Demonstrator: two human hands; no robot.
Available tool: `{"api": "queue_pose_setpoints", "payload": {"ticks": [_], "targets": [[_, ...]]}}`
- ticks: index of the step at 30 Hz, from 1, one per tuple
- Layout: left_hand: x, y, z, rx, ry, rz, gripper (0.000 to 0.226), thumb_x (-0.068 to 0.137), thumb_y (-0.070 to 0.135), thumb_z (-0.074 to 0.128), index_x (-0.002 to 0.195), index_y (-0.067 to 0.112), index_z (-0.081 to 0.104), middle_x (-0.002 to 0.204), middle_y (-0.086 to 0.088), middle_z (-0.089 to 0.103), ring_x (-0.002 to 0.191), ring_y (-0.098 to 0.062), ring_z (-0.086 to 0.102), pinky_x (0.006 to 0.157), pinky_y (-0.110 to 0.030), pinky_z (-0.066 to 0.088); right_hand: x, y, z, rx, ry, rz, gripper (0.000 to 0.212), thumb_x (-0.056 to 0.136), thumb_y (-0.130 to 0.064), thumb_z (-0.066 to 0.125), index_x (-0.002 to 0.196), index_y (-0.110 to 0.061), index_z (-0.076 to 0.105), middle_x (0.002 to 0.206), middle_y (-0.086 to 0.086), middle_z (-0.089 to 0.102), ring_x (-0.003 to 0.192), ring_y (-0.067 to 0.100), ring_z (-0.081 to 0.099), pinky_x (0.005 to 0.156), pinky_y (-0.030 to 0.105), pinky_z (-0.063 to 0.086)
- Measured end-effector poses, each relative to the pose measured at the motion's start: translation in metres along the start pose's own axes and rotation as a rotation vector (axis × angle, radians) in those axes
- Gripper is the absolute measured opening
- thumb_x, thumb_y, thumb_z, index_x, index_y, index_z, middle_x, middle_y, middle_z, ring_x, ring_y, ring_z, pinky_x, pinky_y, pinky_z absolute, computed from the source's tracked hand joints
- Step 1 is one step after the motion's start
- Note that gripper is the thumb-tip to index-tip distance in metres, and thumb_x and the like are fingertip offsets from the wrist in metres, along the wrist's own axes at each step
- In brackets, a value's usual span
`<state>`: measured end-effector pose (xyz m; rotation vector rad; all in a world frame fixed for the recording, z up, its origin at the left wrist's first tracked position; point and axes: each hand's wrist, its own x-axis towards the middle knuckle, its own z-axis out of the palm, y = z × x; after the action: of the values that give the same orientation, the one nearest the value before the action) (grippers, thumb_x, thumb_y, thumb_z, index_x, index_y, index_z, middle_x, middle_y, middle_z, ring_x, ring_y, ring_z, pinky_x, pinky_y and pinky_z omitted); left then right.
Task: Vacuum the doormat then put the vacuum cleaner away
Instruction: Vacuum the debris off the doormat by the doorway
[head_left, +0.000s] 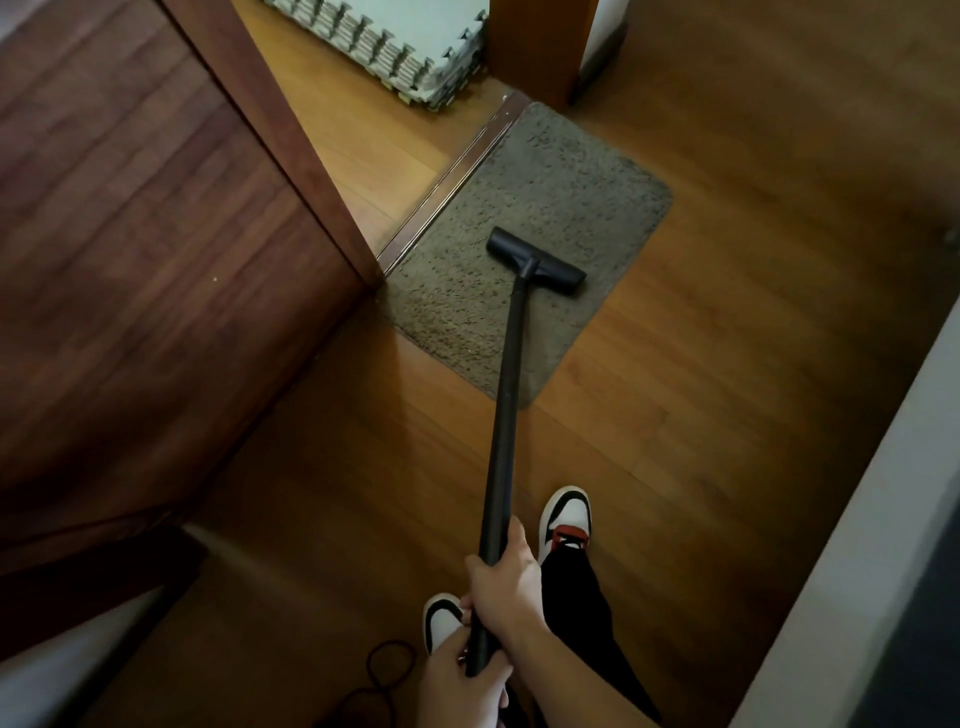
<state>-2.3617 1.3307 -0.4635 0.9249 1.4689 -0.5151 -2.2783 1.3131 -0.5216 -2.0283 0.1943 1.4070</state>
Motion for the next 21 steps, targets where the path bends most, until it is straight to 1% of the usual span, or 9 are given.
{"api": "queue_pose_setpoints", "payload": {"ticks": [2, 4, 5, 7, 10, 13, 15, 18, 21], "targets": [[0.001, 0.005, 0.004, -0.104, -0.012, 0.015, 0.015, 0.087, 0.013, 0.07, 0.095, 0.025, 0.069, 0.056, -0.008, 0.063, 0.05, -0.021, 0.059, 0.055, -0.029, 0.046, 0.006, -0.007, -0.005, -0.025, -0.002, -0.004, 0.069, 0.092, -0.016, 0.059, 0.153, -0.024, 0.028, 0.091, 0.017, 0.069, 0.058, 0.02, 0.069, 0.055, 0.038, 0.062], [0.003, 0.013, 0.01, -0.166, -0.02, 0.007, 0.004, 0.089, 0.012, 0.068, 0.089, 0.016, 0.069, 0.05, -0.007, 0.057, 0.038, -0.021, 0.048, 0.046, -0.03, 0.041, 0.015, -0.017, -0.012, -0.022, -0.004, -0.009, 0.063, 0.094, -0.014, 0.058, 0.151, -0.022, 0.03, 0.087, 0.019, 0.07, 0.049, 0.017, 0.066, 0.048, 0.033, 0.058], [0.006, 0.02, 0.012, -0.173, -0.018, 0.011, 0.004, 0.09, 0.012, 0.068, 0.086, 0.011, 0.067, 0.05, -0.006, 0.056, 0.035, -0.022, 0.046, 0.045, -0.03, 0.04, 0.02, -0.023, -0.016, -0.033, 0.0, -0.016, 0.06, 0.096, -0.013, 0.058, 0.149, -0.021, 0.031, 0.085, 0.019, 0.07, 0.046, 0.016, 0.064, 0.046, 0.03, 0.056], [0.011, 0.035, 0.019, -0.203, -0.015, 0.008, 0.012, 0.092, 0.013, 0.067, 0.082, 0.006, 0.063, 0.05, -0.005, 0.055, 0.034, -0.023, 0.045, 0.042, -0.029, 0.04, 0.032, -0.035, -0.025, -0.064, 0.004, -0.032, 0.053, 0.096, -0.012, 0.057, 0.143, -0.021, 0.034, 0.084, 0.019, 0.069, 0.044, 0.015, 0.063, 0.044, 0.031, 0.056], [0.018, 0.054, 0.029, -0.259, -0.023, -0.011, 0.015, 0.092, 0.016, 0.067, 0.084, 0.005, 0.063, 0.056, -0.007, 0.054, 0.037, -0.024, 0.044, 0.041, -0.029, 0.041, 0.05, -0.053, -0.037, -0.103, 0.009, -0.038, 0.039, 0.096, -0.013, 0.059, 0.129, -0.018, 0.04, 0.086, 0.018, 0.068, 0.044, 0.015, 0.064, 0.046, 0.033, 0.057], [0.023, 0.072, 0.036, -0.274, -0.015, 0.019, 0.017, 0.091, 0.019, 0.068, 0.082, 0.006, 0.063, 0.06, -0.008, 0.055, 0.039, -0.023, 0.045, 0.041, -0.029, 0.043, 0.062, -0.071, -0.047, -0.124, 0.018, -0.033, 0.031, 0.096, -0.013, 0.059, 0.121, -0.019, 0.041, 0.09, 0.019, 0.069, 0.041, 0.014, 0.062, 0.042, 0.027, 0.052], [0.026, 0.086, 0.038, -0.301, -0.025, 0.013, 0.017, 0.091, 0.021, 0.069, 0.082, 0.008, 0.063, 0.062, -0.008, 0.055, 0.04, -0.022, 0.047, 0.043, -0.03, 0.044, 0.07, -0.083, -0.053, -0.129, 0.022, -0.043, 0.031, 0.096, -0.012, 0.06, 0.119, -0.019, 0.041, 0.09, 0.018, 0.068, 0.04, 0.012, 0.061, 0.041, 0.025, 0.05], [0.033, 0.105, 0.043, -0.337, -0.026, 0.016, 0.018, 0.09, 0.021, 0.07, 0.077, 0.011, 0.062, 0.06, -0.008, 0.054, 0.04, -0.023, 0.046, 0.044, -0.031, 0.043, 0.08, -0.099, -0.061, -0.143, 0.02, -0.06, 0.032, 0.093, -0.01, 0.062, 0.118, -0.016, 0.042, 0.088, 0.015, 0.065, 0.043, 0.015, 0.063, 0.044, 0.029, 0.055], [0.041, 0.12, 0.048, -0.357, -0.008, 0.034, 0.016, 0.09, 0.019, 0.07, 0.079, 0.01, 0.062, 0.059, -0.007, 0.054, 0.038, -0.022, 0.045, 0.042, -0.028, 0.043, 0.093, -0.112, -0.067, -0.204, 0.038, -0.095, 0.035, 0.09, -0.01, 0.063, 0.119, -0.014, 0.042, 0.09, 0.014, 0.065, 0.043, 0.014, 0.064, 0.043, 0.028, 0.054]]}}
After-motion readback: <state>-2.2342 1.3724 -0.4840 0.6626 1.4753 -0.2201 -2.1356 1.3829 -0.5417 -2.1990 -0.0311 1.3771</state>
